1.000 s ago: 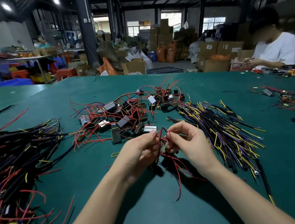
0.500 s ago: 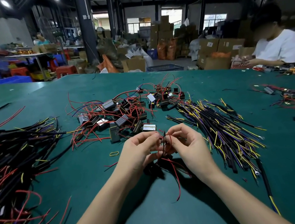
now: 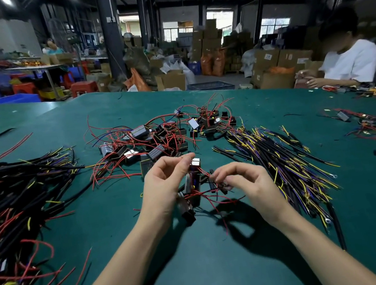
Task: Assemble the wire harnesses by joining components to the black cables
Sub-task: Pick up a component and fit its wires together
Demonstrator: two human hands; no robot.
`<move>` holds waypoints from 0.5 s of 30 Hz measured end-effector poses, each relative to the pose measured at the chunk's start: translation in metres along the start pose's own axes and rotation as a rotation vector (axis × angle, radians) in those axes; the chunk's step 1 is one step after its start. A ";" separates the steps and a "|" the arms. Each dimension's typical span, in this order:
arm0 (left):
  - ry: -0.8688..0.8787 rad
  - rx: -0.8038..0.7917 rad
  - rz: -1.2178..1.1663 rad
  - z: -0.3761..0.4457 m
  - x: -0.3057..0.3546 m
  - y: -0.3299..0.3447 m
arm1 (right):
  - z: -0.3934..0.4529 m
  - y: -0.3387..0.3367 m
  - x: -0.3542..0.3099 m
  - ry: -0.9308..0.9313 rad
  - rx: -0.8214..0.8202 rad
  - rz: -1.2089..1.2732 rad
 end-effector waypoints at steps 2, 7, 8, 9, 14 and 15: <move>0.036 -0.014 -0.006 0.000 0.003 -0.002 | 0.000 -0.004 0.002 0.050 -0.025 -0.020; 0.121 0.010 0.093 0.000 0.013 -0.003 | -0.002 -0.013 0.013 0.166 -0.045 -0.078; 0.118 0.010 0.113 0.001 0.013 -0.003 | -0.001 -0.015 0.016 0.188 -0.015 -0.082; 0.118 0.011 0.139 0.001 0.012 -0.004 | -0.001 -0.018 0.019 0.210 0.033 -0.091; 0.140 0.085 0.263 -0.001 0.002 -0.004 | 0.002 -0.040 0.030 0.193 0.347 -0.297; 0.133 0.087 0.269 -0.001 0.000 -0.004 | 0.004 -0.042 0.029 0.167 0.380 -0.360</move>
Point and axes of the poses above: each hand's wrist, its own z-axis towards the middle knuckle, its own y-axis out of the palm, x = y × z, the point moved 4 cm from there along z, towards the middle knuckle, and after that the axes turned 5 degrees about z, right-handed, at the moved point
